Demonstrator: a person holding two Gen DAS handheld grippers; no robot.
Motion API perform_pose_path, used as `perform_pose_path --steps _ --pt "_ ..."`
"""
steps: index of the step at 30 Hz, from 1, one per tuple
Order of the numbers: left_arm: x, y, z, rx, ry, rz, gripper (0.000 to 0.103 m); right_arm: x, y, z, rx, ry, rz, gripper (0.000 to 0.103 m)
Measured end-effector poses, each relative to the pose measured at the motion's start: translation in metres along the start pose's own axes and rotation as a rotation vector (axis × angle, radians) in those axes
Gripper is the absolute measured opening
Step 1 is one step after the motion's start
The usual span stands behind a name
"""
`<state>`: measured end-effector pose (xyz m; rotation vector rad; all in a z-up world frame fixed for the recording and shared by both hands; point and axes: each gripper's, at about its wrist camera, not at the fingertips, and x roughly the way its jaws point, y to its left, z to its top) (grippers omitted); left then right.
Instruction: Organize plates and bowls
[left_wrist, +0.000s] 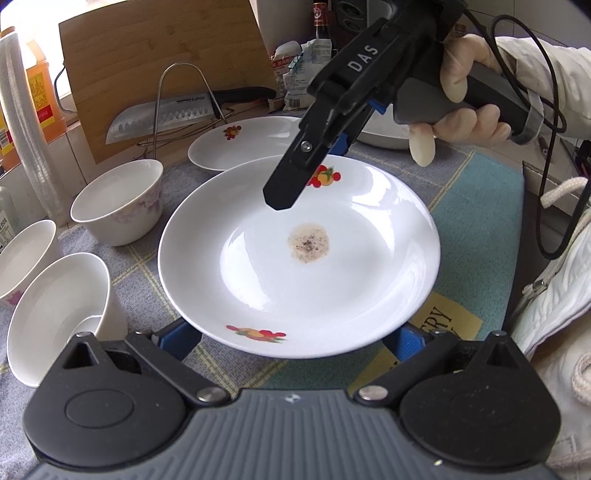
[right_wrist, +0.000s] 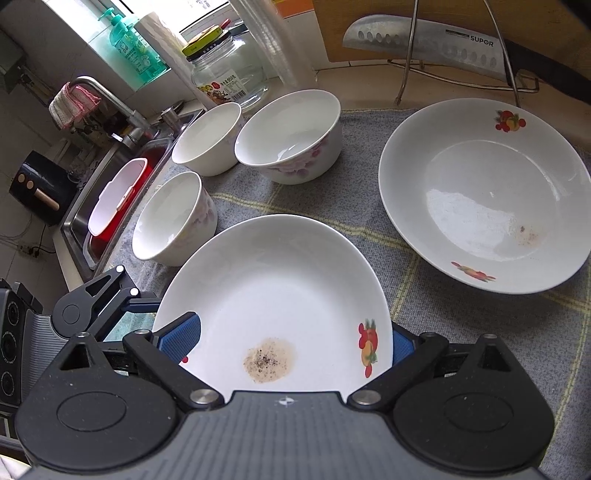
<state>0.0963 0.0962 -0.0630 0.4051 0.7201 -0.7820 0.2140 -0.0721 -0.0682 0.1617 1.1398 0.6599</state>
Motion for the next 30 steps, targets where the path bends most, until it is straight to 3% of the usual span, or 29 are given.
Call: perform_pose_path --steps 14,30 --pt "0.012 -0.033 0.042 0.032 0.001 -0.010 0.102 -0.050 -0.031 -0.017 0.004 -0.050 -0.002 0.102" --pt "0.055 -0.073 0.103 0.127 -0.020 -0.054 0.102 -0.117 -0.094 -0.038 0.068 -0.135 -0.052 0.102"
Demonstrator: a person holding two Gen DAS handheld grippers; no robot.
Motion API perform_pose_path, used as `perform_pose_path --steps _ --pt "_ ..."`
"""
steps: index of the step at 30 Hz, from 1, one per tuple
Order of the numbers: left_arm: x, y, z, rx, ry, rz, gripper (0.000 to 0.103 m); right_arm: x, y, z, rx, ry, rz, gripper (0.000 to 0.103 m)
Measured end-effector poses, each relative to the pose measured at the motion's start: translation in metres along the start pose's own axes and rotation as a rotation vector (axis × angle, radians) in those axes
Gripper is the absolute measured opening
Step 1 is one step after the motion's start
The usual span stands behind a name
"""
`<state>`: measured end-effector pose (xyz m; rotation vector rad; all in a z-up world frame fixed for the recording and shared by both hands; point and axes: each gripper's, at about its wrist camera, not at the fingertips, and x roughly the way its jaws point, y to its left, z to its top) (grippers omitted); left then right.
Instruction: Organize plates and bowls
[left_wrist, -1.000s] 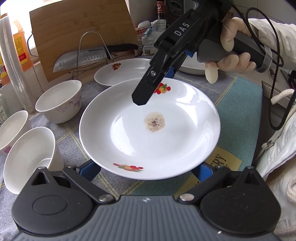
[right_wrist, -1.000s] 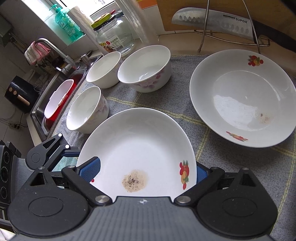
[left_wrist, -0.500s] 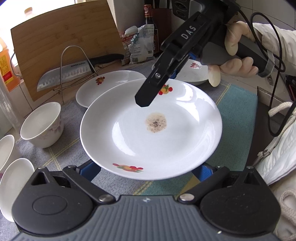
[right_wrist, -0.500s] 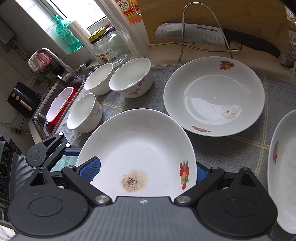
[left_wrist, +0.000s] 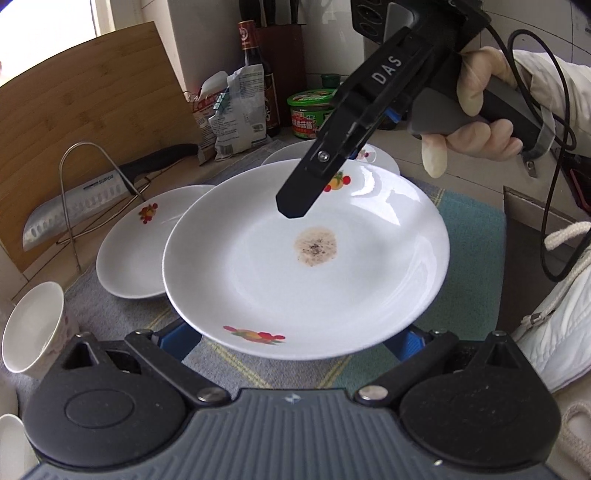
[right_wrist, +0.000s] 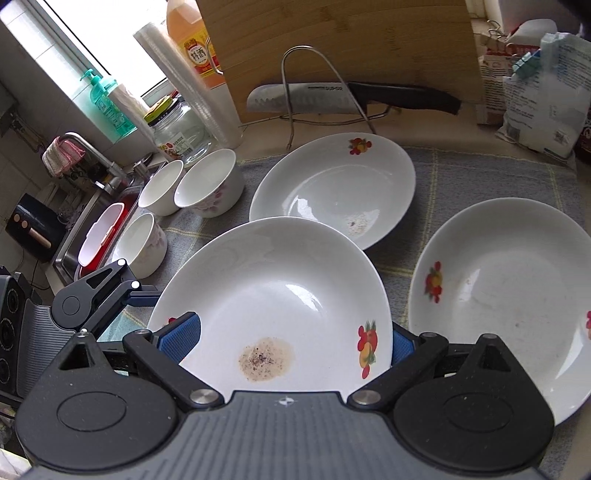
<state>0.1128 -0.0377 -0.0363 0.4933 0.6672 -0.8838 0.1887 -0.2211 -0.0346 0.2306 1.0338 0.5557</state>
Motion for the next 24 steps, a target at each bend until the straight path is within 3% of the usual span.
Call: perform_pose_path --steps 24 --pt "0.074 -0.013 0.077 0.117 -0.015 -0.094 0.102 -0.054 -0.095 0.004 0.098 -0.090 -0.094 0.102"
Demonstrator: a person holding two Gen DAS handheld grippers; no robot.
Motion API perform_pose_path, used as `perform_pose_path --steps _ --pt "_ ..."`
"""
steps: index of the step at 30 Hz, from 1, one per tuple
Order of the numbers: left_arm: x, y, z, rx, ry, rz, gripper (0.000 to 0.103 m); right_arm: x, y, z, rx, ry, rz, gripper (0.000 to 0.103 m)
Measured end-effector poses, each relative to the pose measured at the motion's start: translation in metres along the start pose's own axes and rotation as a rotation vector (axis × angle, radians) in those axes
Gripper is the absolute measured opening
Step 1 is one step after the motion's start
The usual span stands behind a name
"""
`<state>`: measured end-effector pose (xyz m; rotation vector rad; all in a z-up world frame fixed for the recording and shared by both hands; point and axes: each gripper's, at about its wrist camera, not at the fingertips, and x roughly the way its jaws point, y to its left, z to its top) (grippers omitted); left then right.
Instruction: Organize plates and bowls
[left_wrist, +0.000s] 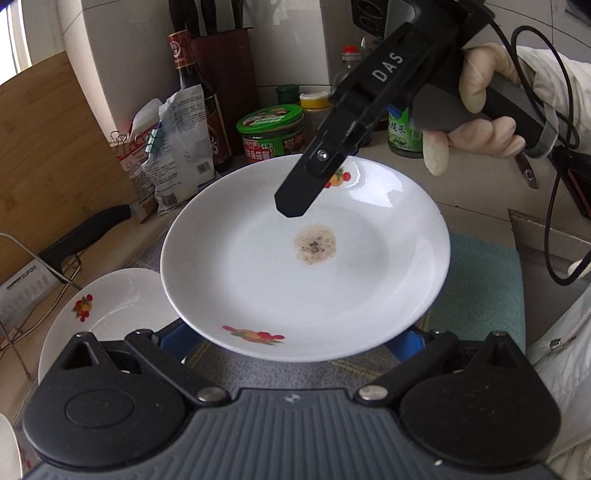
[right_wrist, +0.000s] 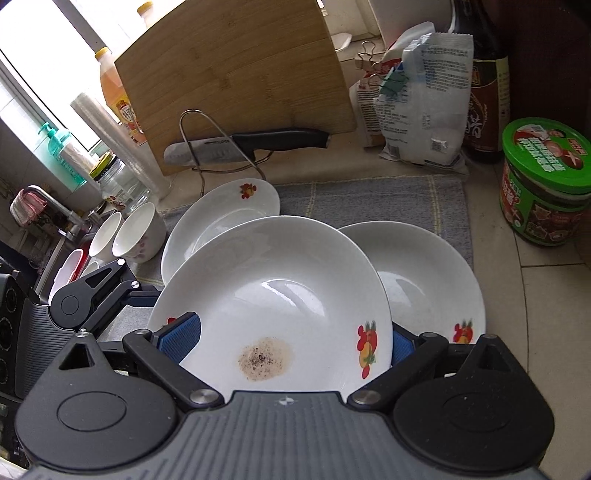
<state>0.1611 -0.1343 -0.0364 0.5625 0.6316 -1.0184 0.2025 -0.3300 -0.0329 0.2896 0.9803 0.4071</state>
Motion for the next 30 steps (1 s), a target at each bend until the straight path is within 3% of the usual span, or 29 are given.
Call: perform_pose_path --steps 15,30 --pt "0.047 -0.004 0.014 -0.010 0.028 -0.051 0.102 -0.005 -0.043 0.000 0.041 -0.003 -0.033 0.102" --pt "0.061 -0.005 0.021 0.030 0.057 -0.046 0.102 -0.002 -0.057 -0.001 0.068 0.002 -0.042 0.102"
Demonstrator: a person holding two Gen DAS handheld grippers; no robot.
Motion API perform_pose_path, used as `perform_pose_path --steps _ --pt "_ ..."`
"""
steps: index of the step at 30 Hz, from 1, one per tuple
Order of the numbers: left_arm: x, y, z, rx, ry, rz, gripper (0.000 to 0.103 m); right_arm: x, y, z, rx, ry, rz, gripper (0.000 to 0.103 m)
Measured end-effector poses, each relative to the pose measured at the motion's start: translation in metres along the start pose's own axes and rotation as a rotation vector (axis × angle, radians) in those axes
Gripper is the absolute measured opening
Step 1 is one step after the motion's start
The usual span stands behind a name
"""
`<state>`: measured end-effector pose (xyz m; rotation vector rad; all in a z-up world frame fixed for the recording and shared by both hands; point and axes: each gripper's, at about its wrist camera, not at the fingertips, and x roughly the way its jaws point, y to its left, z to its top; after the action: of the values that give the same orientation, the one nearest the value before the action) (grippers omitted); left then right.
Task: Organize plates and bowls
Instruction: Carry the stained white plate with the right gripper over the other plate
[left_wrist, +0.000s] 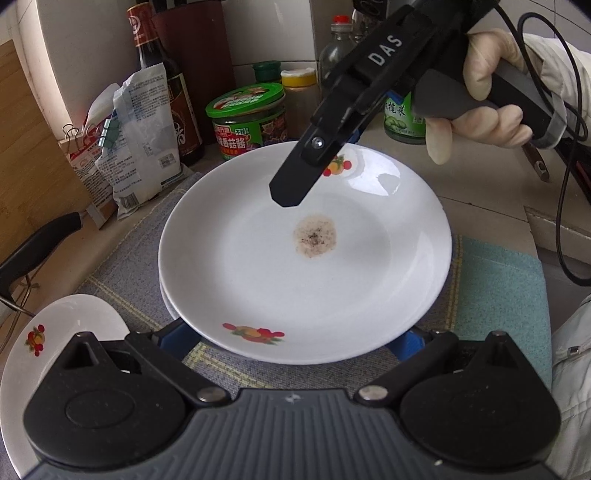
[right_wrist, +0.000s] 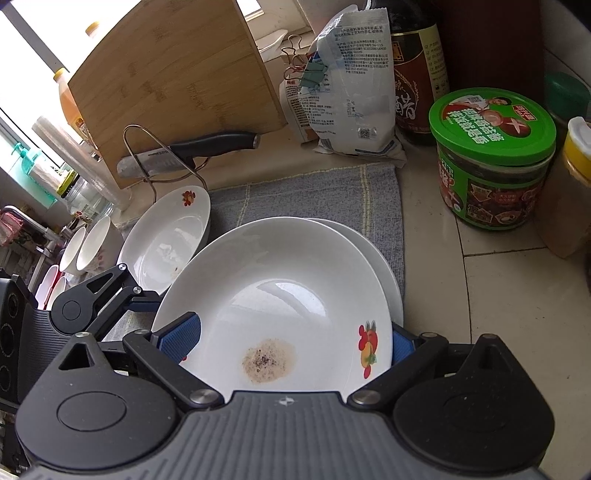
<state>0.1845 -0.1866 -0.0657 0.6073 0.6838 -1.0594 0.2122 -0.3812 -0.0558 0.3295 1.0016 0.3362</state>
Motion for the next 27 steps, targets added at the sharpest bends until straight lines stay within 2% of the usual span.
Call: perform_pose_path --steps 4,13,27 --pt "0.004 -0.002 0.001 0.034 0.011 0.004 0.102 -0.002 -0.003 -0.001 0.010 -0.004 -0.008 0.102" --pt "0.006 -0.001 0.002 0.033 0.034 -0.003 0.102 -0.005 -0.003 -0.003 0.013 -0.013 -0.022 0.102" --pt "-0.016 -0.002 -0.007 -0.080 0.061 0.070 0.101 0.022 0.015 0.002 -0.061 0.032 0.018 0.102"
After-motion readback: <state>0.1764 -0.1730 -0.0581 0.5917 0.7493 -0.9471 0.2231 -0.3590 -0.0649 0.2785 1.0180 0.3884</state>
